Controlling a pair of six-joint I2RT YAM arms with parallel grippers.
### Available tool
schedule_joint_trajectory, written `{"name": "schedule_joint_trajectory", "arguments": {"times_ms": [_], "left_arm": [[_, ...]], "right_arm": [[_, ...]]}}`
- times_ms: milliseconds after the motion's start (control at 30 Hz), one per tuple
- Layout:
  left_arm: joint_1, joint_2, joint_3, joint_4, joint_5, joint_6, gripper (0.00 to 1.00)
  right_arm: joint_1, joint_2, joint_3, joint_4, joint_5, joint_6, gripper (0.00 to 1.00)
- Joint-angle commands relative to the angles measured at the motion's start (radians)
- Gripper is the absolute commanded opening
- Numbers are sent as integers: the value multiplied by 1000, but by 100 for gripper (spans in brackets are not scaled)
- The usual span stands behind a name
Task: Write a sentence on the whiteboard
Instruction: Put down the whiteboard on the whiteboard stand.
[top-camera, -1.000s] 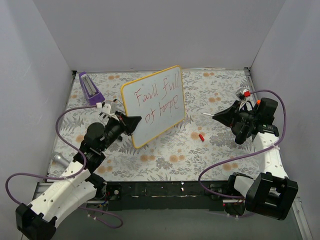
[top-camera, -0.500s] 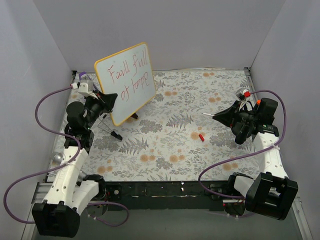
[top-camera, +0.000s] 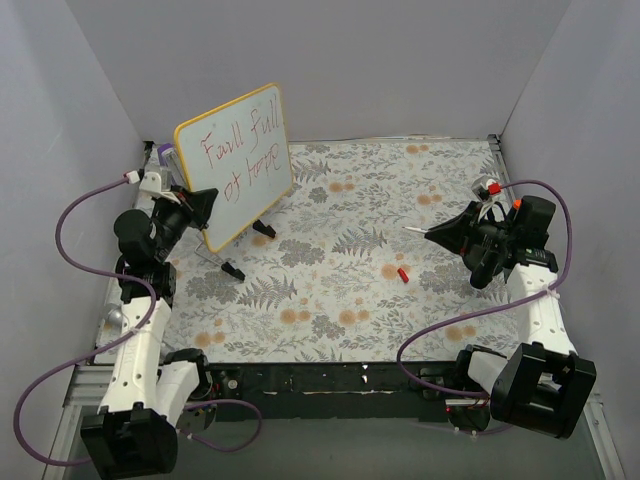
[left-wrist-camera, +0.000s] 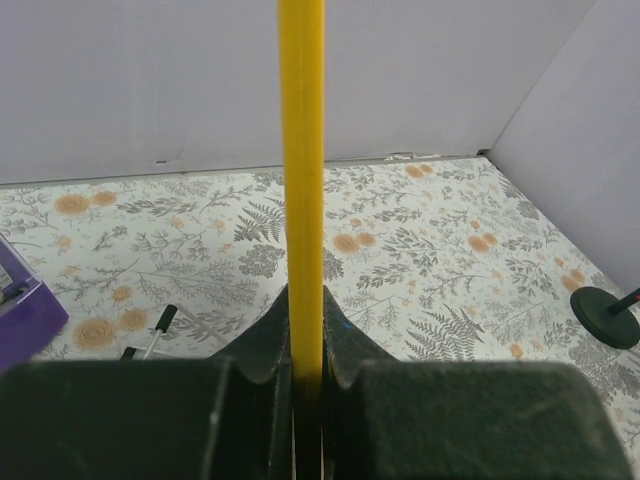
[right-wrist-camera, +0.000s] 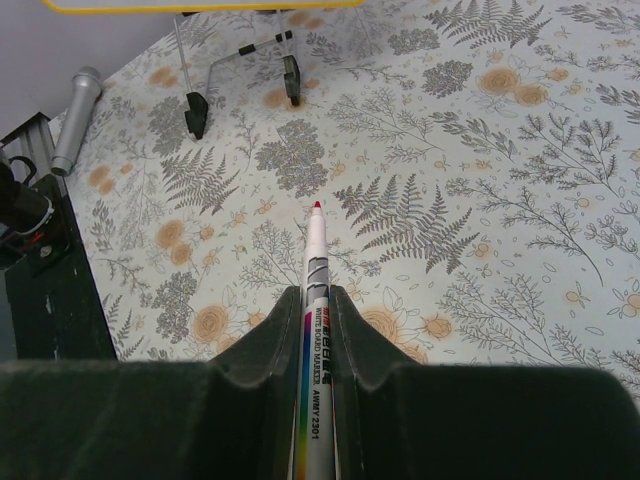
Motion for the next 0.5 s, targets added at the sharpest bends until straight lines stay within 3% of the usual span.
{"name": "schedule_joint_trajectory", "arguments": {"times_ms": [0,467], "left_arm": [[24,-21,-12,187,46,17,0],[95,-32,-189,301,66,-17,0]], "right_arm": [[-2,7,0,20,-32,-8,1],[1,39,9,-8,-44,-29,1]]}}
